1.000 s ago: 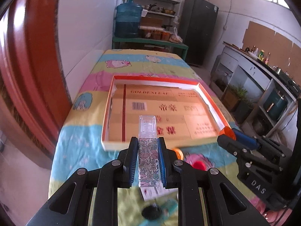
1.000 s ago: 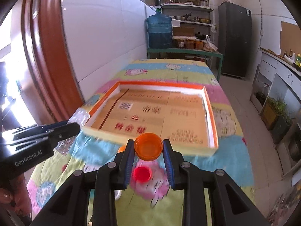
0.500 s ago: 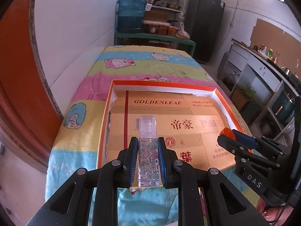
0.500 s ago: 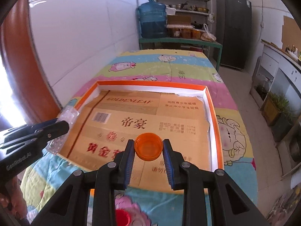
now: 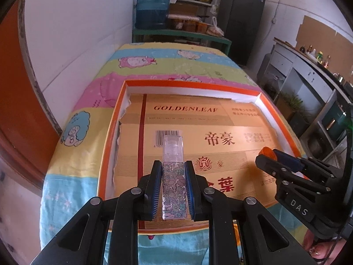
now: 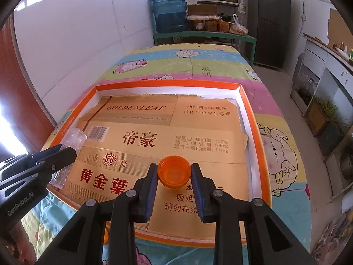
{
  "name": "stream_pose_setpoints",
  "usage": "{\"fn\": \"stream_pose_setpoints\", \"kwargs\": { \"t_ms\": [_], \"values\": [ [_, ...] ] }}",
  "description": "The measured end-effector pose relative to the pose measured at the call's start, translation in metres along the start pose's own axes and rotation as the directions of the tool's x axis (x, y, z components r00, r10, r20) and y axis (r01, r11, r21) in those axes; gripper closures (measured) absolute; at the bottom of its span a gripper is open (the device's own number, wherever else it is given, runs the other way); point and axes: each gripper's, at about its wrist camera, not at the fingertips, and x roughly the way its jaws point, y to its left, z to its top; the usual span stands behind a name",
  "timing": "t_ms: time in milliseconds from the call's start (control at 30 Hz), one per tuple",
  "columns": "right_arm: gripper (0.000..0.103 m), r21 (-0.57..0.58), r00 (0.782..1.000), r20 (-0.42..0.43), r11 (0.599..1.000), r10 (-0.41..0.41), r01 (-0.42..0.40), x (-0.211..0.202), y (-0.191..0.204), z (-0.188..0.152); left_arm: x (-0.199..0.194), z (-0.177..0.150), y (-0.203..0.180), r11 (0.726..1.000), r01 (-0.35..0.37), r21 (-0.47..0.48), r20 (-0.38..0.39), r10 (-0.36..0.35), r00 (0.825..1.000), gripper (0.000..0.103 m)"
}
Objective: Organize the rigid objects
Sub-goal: 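Carry the clear container with the left tool while the right tool carries the orange cap over the tray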
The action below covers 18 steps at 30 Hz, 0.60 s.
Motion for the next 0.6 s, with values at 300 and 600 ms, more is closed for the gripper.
{"fn": "stream_pose_setpoints", "kwargs": {
  "t_ms": [300, 600],
  "values": [
    [0.072, -0.015, 1.0, -0.028, 1.0, -0.013, 0.013, 0.012, 0.002, -0.005, 0.022, -0.007, 0.007, 1.0, 0.005, -0.019, -0.066, -0.006, 0.998, 0.082],
    [0.072, -0.06, 0.999, -0.01, 0.997, -0.038, 0.038, 0.012, 0.008, -0.01, 0.022, -0.011, 0.003, 0.999, 0.036, 0.025, -0.057, -0.034, 0.998, 0.068]
  ]
}}
